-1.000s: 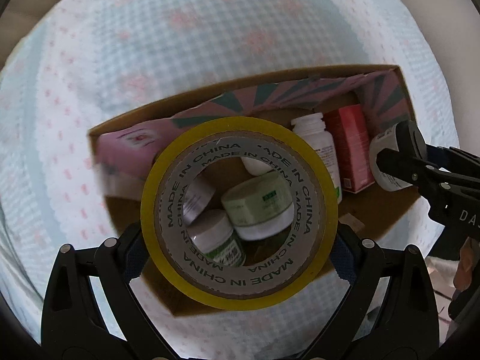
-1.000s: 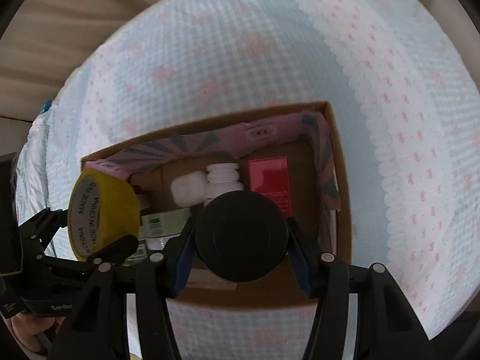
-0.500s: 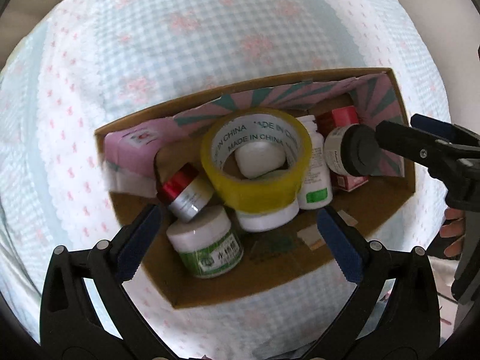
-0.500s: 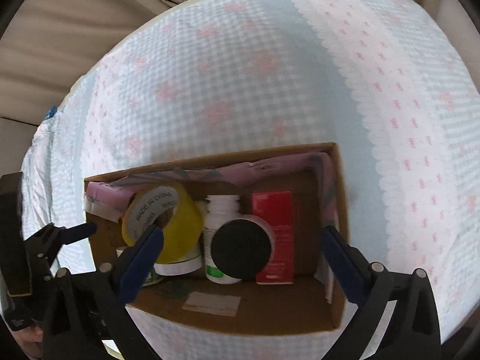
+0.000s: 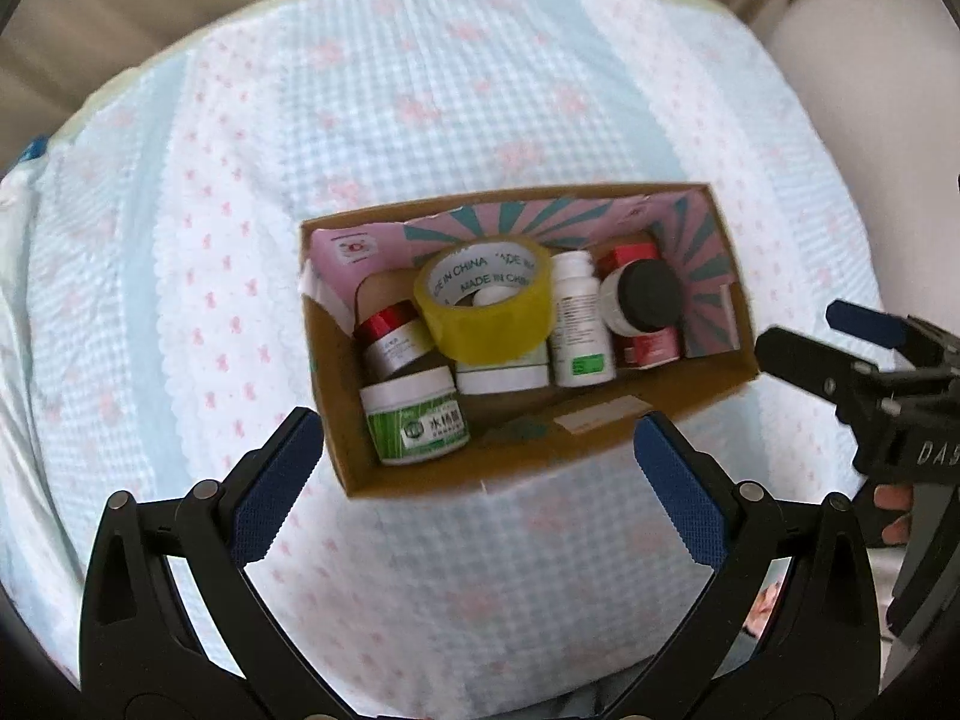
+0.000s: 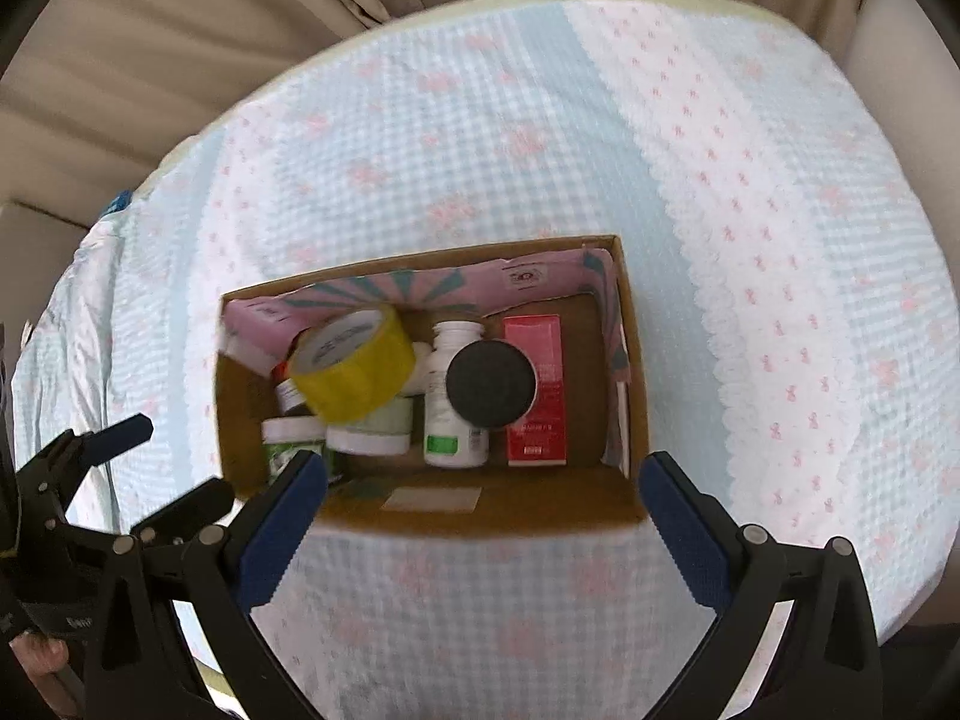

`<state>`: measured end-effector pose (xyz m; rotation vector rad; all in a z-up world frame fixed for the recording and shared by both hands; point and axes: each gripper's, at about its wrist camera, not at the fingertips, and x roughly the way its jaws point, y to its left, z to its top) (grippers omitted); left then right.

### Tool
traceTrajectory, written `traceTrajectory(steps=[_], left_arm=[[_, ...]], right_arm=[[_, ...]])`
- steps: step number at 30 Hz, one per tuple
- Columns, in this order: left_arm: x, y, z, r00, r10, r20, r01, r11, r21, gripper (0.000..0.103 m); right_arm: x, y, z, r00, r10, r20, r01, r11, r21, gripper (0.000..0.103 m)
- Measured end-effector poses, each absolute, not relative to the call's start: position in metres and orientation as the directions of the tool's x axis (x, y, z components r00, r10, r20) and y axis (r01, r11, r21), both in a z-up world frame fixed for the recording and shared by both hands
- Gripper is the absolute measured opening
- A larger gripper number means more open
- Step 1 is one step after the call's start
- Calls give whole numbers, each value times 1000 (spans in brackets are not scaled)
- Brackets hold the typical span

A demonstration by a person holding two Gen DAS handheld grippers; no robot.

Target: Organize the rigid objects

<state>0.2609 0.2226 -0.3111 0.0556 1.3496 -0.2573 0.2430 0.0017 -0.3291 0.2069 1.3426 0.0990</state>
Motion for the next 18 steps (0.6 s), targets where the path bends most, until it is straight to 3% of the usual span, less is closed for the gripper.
traceTrajectory(steps=[10,18], left_arm=[[197,210,-248,371,-126,-920,173,983,-65,103],[136,191,-147,611,-103,-785,66,995,-79,103]], right_arm=[[186,-6,-259,328,161,-931,11,985,174,103],[143,-40,-154,551,134,-824,-75,991,111,103]])
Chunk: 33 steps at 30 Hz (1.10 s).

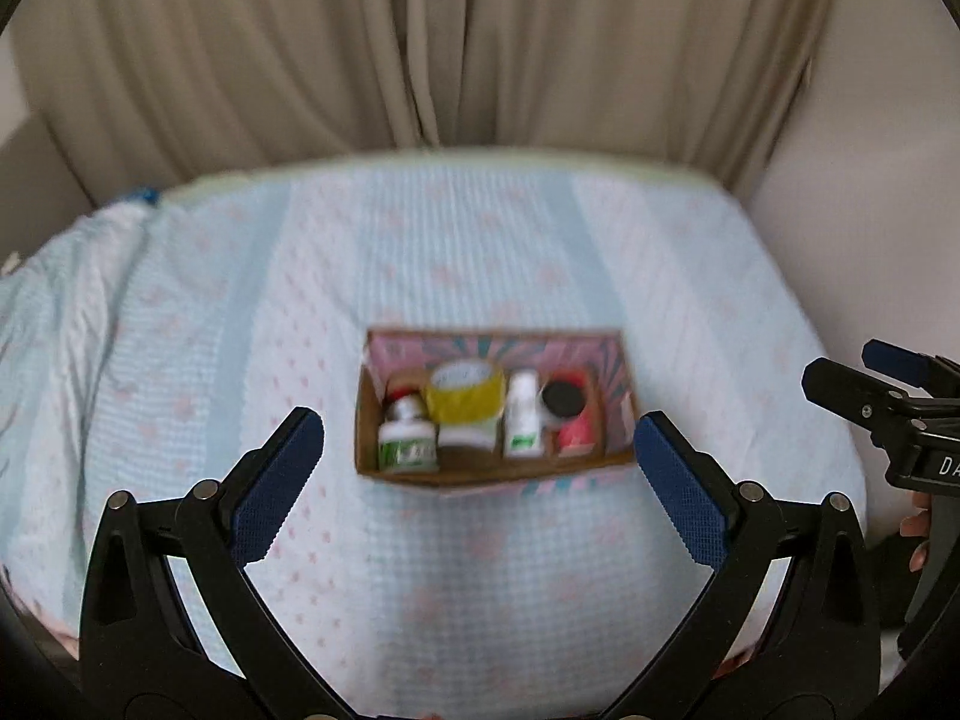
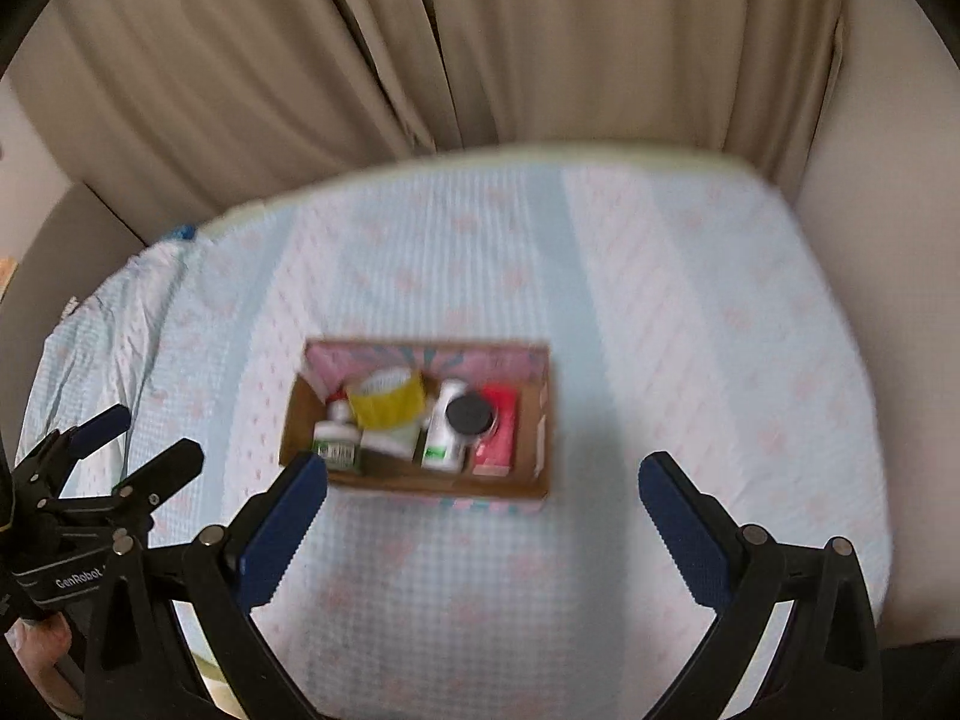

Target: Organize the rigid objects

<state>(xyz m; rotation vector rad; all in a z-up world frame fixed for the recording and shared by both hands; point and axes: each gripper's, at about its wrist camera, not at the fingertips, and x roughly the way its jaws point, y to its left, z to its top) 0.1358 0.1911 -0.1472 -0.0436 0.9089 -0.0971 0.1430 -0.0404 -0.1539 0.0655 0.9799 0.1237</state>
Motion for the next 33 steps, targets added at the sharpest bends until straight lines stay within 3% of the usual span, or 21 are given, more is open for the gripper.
traceTrajectory(steps=[6,12,33], left_arm=[[84,153,-71,761,-65,-645,27,997,-68,103],[44,122,-34,839,-59,-541,38,998,-48,103],[33,87,-26,864,-47,-502,47,999,-12,103]], right_arm=[[100,-78,-82,699,98,-708,-87,995,52,103],[64,-105,-56,776,73,-627,-67,997,32,103],[38,-157,-45,823,6,-568,20,999,39,103]])
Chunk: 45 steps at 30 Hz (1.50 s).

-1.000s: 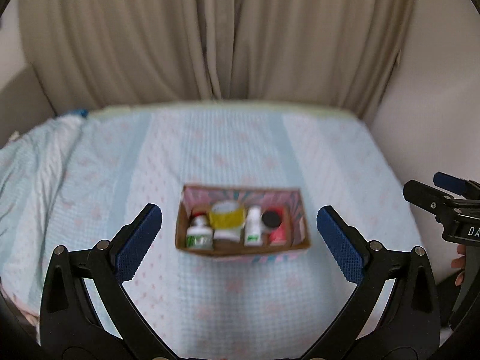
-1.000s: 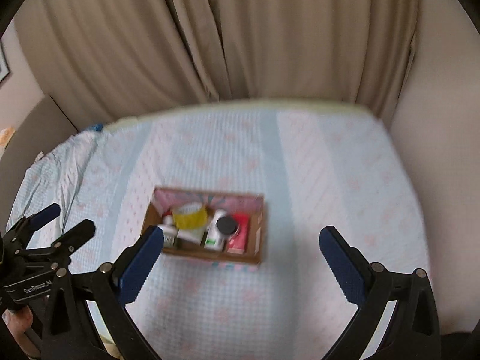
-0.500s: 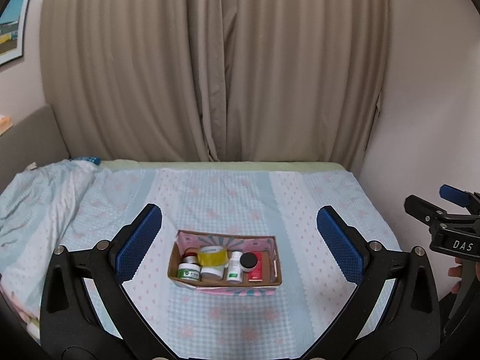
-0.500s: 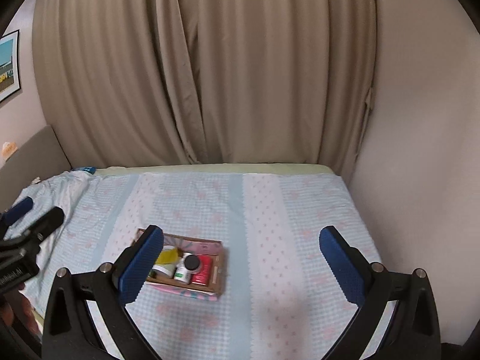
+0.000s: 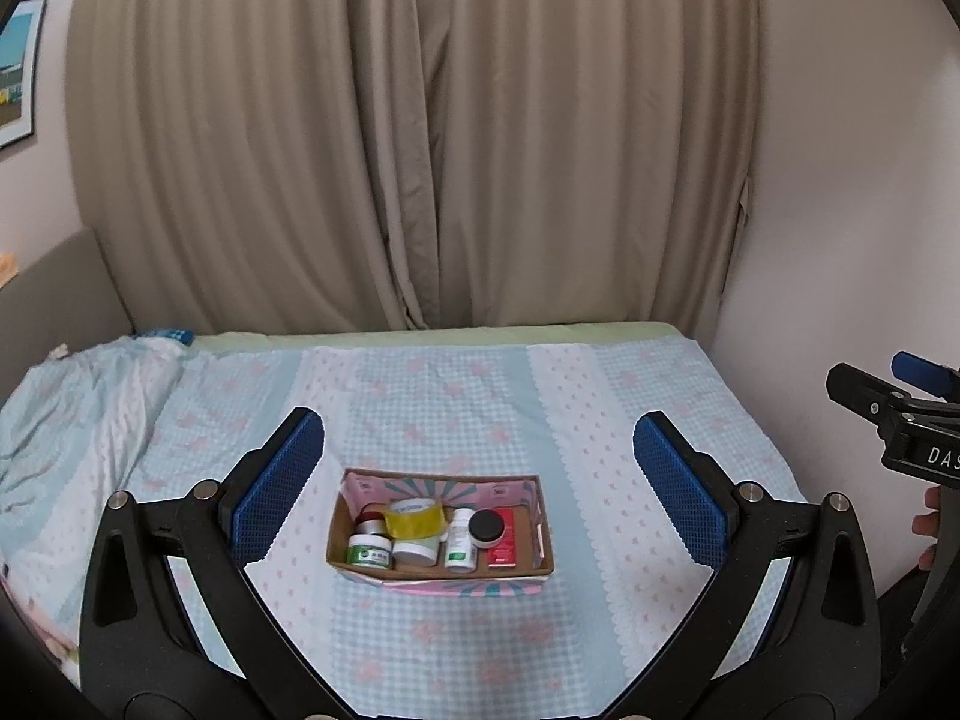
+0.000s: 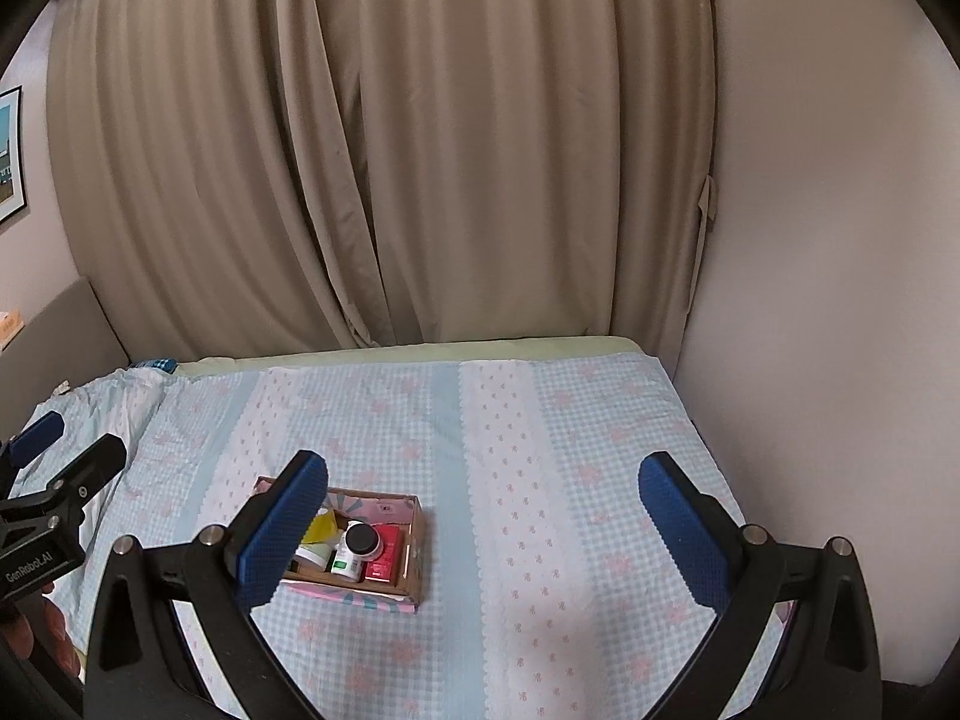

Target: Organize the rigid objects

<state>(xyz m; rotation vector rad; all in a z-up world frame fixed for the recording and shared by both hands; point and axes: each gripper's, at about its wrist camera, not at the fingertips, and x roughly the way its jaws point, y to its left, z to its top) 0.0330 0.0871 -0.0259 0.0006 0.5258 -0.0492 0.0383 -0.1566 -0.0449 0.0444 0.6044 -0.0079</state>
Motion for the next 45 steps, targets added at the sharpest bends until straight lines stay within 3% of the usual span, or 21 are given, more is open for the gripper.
traceTrajectory(steps=[45], left_arm=[[19,79,-17,884,-11,-467,23,999,22,103]], right_arm=[[39,-160,-46,833,32,-552,-5,999,51,103]])
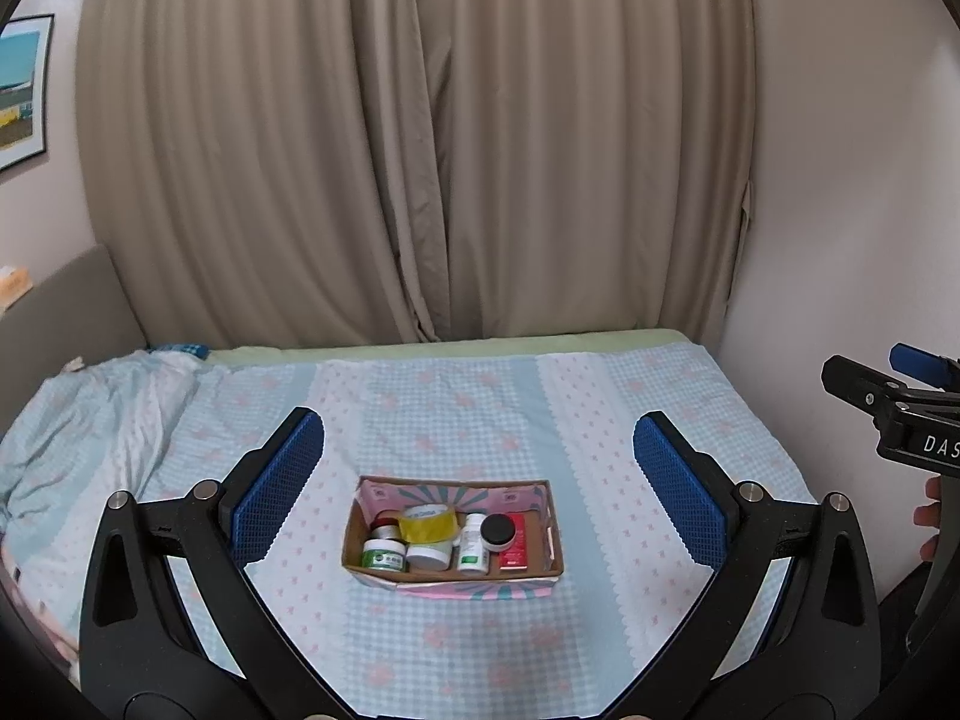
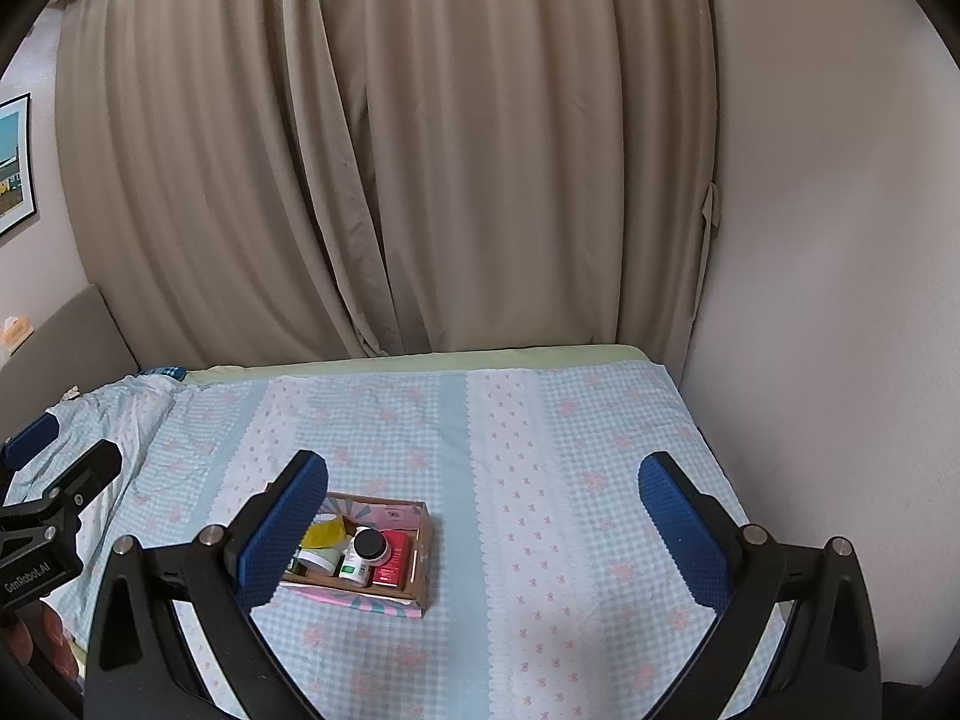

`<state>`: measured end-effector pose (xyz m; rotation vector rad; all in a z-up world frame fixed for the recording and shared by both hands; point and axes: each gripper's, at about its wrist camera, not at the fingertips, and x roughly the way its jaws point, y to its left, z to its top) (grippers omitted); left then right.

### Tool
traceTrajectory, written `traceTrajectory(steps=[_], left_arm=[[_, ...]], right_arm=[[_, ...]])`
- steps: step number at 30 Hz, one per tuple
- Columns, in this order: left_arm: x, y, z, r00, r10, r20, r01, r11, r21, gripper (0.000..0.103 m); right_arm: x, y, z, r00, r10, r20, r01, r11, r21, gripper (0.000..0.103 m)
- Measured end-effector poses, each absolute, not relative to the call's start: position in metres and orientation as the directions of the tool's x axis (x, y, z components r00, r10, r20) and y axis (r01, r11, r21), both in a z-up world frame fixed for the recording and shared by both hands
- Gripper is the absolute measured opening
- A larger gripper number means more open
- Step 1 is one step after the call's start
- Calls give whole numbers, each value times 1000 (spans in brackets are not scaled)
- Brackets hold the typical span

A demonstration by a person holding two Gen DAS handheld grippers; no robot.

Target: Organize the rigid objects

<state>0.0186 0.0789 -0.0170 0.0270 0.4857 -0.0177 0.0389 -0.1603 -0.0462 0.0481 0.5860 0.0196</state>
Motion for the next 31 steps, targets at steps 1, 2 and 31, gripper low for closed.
traceTrajectory(steps=[1,2,31], left_arm=[[18,79,-17,885,-8,-466,22,999,24,103],[16,79,-17,885,-4,-465,19,1000,26,103],[-8,87,-18,911,46,-409,-26,998,55,103]], right_arm=[[39,-160,-46,833,33,-552,-6,999,51,103],[38,-160,-46,833,34,-552,-7,999,51,103],[32,-150,-51,832,35,-554,0,998,63,103]])
